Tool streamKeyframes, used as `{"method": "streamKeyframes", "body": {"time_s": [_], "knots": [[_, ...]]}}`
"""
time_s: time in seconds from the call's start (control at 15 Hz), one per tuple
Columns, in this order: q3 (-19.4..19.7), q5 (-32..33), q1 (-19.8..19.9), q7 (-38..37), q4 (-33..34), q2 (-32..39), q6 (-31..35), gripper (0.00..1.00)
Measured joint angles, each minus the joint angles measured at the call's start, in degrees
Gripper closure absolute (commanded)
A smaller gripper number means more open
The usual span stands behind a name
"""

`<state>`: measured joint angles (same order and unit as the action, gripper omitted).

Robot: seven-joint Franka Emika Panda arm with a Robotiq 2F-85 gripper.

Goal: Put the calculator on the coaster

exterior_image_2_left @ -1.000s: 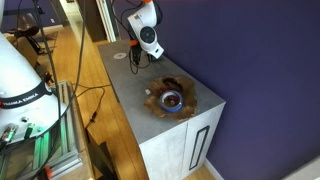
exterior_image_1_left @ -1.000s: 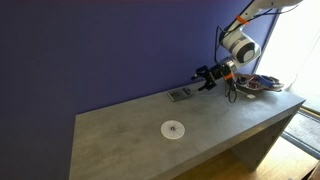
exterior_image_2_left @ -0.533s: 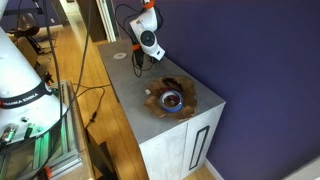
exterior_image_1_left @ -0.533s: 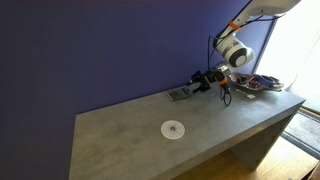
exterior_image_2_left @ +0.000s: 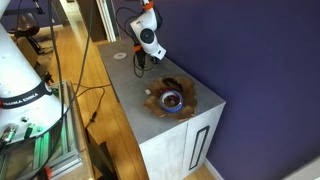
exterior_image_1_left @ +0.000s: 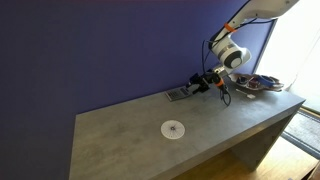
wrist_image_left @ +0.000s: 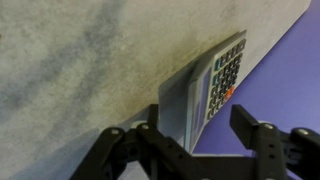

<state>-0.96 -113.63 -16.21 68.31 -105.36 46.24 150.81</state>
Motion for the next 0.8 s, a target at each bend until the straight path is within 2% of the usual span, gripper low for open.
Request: {"method": "streamKeyframes", "body": {"time_s": [0.07,0.33,0.53,0.67,0.8], "knots": [[0.0,0.0,-0.03,0.0,0.19,0.11,0.02,0.51],[-0.03,0.0,-0.22,0.0,1.41,1.05,0.01,0.82],[-0.05,0.04,-0.34,-0.12,2.45,1.86,-0.12,0.99],[-0.04,0.05,-0.29,-0.32,2.88,2.18,-0.64,0.95],[-0.03,0.07,0.07,-0.43,2.88,2.19,-2.09,0.97]]}}
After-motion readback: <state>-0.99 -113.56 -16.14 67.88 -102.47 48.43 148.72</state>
